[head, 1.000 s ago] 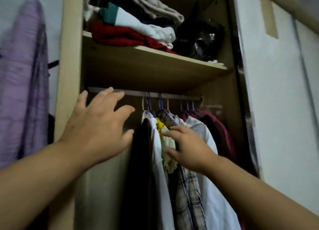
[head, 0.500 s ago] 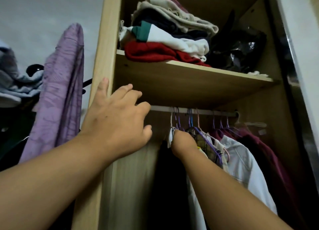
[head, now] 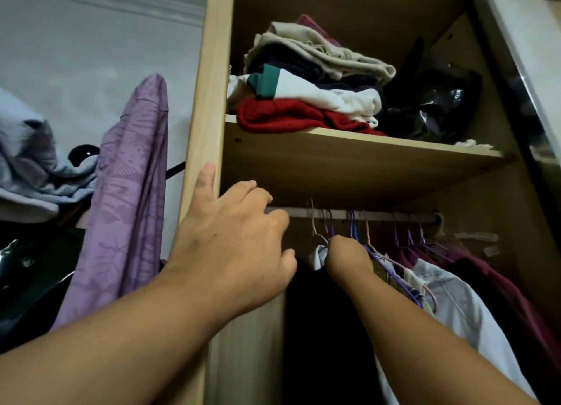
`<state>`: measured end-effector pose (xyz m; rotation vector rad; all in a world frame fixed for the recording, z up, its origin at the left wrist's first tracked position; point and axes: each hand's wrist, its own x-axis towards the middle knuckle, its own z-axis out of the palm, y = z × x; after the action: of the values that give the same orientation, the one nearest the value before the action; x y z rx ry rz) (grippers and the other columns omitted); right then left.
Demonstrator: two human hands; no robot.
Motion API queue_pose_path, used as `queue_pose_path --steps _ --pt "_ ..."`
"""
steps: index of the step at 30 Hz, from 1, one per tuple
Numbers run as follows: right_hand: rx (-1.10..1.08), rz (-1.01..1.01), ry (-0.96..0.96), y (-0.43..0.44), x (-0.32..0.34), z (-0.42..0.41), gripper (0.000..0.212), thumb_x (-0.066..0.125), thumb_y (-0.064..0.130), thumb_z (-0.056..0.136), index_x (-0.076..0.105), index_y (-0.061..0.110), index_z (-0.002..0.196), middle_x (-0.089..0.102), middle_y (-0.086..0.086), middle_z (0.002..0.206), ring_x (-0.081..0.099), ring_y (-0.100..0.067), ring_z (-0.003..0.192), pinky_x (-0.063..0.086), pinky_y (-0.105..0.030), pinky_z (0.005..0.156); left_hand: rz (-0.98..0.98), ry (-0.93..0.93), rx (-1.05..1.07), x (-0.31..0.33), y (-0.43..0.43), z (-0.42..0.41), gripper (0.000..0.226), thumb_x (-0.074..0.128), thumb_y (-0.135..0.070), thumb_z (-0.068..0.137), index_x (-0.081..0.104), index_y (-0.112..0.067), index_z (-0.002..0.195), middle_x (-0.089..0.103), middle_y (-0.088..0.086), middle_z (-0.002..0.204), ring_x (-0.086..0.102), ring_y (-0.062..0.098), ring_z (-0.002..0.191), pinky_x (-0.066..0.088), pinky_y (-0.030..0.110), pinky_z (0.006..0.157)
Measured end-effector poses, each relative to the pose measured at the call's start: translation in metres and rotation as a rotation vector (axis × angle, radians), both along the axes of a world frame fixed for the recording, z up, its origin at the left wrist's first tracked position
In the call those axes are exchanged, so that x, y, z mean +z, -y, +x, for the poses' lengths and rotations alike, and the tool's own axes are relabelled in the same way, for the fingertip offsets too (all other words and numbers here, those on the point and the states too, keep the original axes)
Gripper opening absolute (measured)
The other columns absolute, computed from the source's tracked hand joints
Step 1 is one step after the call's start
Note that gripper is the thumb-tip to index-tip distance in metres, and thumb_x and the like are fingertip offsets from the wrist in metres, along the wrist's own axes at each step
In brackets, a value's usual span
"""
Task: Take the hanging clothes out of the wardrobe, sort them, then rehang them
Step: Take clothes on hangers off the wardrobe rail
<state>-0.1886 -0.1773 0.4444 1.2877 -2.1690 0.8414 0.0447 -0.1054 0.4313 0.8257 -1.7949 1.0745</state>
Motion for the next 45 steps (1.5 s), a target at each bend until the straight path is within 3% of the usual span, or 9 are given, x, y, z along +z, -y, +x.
queue_pose_path --steps 12,17,20,28,32,37,41,43,45 --pt "0.025 -0.190 -0.139 -0.063 -0.016 -0.020 0.014 0.046 0.012 0.091 0.059 0.009 0.093 0.064 -0.013 0.091 0.059 -0.034 0.088 0.040 -0.033 0.065 -0.034 0.020 -0.009 0.000 0.001 0.001 0.051 0.036 -0.060 0.083 0.055 -0.033 0.123 0.049 -0.005 0.135 0.033 0.016 0.134 -0.011 0.053 0.106" --pt "-0.011 -0.223 -0.212 -0.136 -0.046 -0.015 0.024 0.045 0.015 0.094 0.063 0.010 0.108 0.068 -0.013 0.099 0.061 -0.031 0.089 0.052 -0.042 0.077 -0.032 0.060 -0.046 -0.002 0.001 0.001 0.047 0.040 -0.054 0.085 0.056 -0.032 0.123 0.050 -0.003 0.132 0.037 0.017 0.130 -0.003 0.057 0.111" --pt "-0.050 -0.221 -0.236 -0.181 -0.063 -0.004 0.028 0.046 0.018 0.096 0.064 0.016 0.117 0.069 -0.007 0.110 0.063 -0.024 0.095 0.050 -0.031 0.078 -0.026 0.086 -0.113 -0.010 -0.002 -0.001 0.045 0.040 -0.052 0.087 0.054 -0.033 0.124 0.049 -0.003 0.132 0.036 0.018 0.131 0.000 0.058 0.112" --pt "-0.217 -0.203 -0.185 -0.295 -0.120 0.052 0.023 0.056 0.018 0.092 0.069 0.021 0.112 0.072 0.000 0.102 0.065 -0.021 0.092 0.038 -0.020 0.064 0.308 0.289 -0.487 -0.085 -0.009 -0.043 0.044 0.046 -0.042 0.088 0.043 -0.031 0.131 0.045 -0.004 0.136 0.041 0.022 0.126 0.025 0.051 0.105" --pt "-0.332 -0.168 -0.097 -0.352 -0.164 0.087 0.025 0.056 0.019 0.092 0.068 0.024 0.113 0.069 0.003 0.091 0.064 -0.019 0.091 0.037 -0.024 0.067 0.487 0.337 -0.563 -0.128 -0.010 -0.062 0.059 0.042 -0.029 0.094 0.019 -0.023 0.147 0.030 0.001 0.150 0.034 0.025 0.135 0.030 0.047 0.106" --pt "-0.449 -0.148 -0.049 -0.425 -0.222 0.150 0.024 0.061 0.016 0.088 0.069 0.033 0.103 0.066 0.015 0.078 0.059 0.004 0.075 0.037 0.000 0.067 0.631 0.445 -0.782 -0.193 -0.033 -0.088 0.065 0.040 -0.026 0.097 0.004 -0.023 0.151 0.015 -0.002 0.158 0.027 0.023 0.141 0.027 0.048 0.109" --pt "-0.549 -0.158 0.013 -0.480 -0.267 0.205 0.021 0.063 0.020 0.087 0.063 0.037 0.099 0.062 0.032 0.070 0.057 0.015 0.068 0.037 -0.001 0.062 0.710 0.561 -1.047 -0.247 -0.082 -0.106 0.056 0.045 -0.029 0.097 0.023 -0.025 0.148 0.033 0.003 0.149 0.038 0.027 0.133 0.033 0.048 0.104" --pt "-0.611 -0.155 0.052 -0.500 -0.288 0.230 0.021 0.058 0.025 0.083 0.067 0.031 0.101 0.060 0.032 0.065 0.056 0.018 0.067 0.037 0.000 0.063 0.756 0.550 -1.178 -0.270 -0.110 -0.113 0.036 0.049 -0.025 0.095 0.047 -0.022 0.130 0.050 0.010 0.129 0.049 0.031 0.119 0.041 0.045 0.097" --pt "-0.677 -0.137 0.085 -0.520 -0.312 0.252 0.026 0.056 0.024 0.082 0.072 0.020 0.102 0.062 0.027 0.070 0.056 0.019 0.069 0.037 0.001 0.065 0.799 0.622 -1.263 -0.294 -0.139 -0.118 0.016 0.049 -0.024 0.094 0.055 -0.021 0.108 0.057 0.011 0.113 0.055 0.033 0.106 0.044 0.043 0.087"
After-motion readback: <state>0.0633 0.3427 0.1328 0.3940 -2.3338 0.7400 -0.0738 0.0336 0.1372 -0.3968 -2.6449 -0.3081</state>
